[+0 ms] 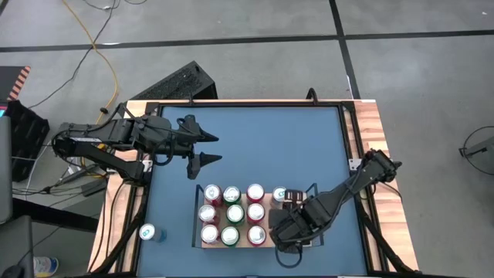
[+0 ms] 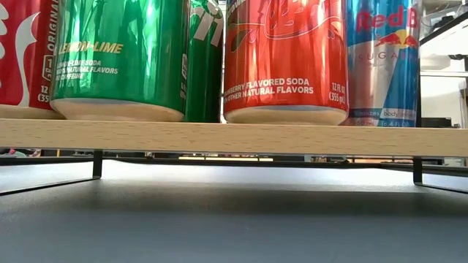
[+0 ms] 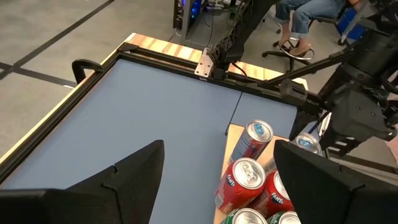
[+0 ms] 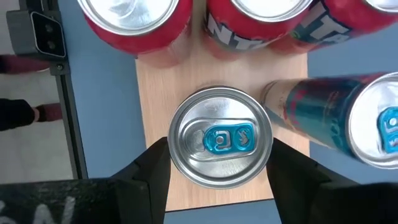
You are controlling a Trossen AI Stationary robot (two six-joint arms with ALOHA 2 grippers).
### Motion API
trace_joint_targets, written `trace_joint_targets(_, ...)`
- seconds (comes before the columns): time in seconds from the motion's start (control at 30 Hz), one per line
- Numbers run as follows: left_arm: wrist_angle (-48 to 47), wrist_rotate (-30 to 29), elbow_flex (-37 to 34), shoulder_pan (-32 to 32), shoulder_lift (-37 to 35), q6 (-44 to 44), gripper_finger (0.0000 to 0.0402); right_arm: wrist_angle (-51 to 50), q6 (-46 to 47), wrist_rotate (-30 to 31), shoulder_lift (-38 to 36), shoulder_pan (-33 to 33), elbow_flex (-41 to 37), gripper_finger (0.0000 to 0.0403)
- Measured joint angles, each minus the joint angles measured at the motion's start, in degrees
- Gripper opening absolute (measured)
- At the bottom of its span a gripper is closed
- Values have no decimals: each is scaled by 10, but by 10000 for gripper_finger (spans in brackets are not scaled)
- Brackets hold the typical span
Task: Place canned beverage on shelf
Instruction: Put the top blue soda can on the shelf aligned with the other blue soda can
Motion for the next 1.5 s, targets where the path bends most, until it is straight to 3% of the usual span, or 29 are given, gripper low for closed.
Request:
trace_joint_targets(0.5, 0, 0, 0, 0, 0, 0, 289, -1, -64, -35, 0, -8, 0, 219)
trace_joint_targets(0.93, 0, 0, 0, 0, 0, 0, 289, -3, -85, -79, 2, -20, -1, 256)
trace_joint_targets(1.5, 0, 0, 0, 0, 0, 4, 289, -36, -80, -70, 2, -21, -1, 257)
